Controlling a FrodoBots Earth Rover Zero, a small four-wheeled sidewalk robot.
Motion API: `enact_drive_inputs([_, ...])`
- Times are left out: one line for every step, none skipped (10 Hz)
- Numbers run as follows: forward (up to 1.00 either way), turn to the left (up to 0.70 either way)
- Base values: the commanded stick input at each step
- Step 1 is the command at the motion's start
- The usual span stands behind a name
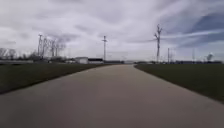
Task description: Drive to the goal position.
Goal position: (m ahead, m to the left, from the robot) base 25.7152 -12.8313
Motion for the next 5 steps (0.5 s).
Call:
enact_drive_inputs([1.0,-0.31])
enact_drive_inputs([1.0,-0.23])
enact_drive_inputs([1.0,0.0])
enact_drive_inputs([1.0,0.0])
enact_drive_inputs([1.0,-0.03])
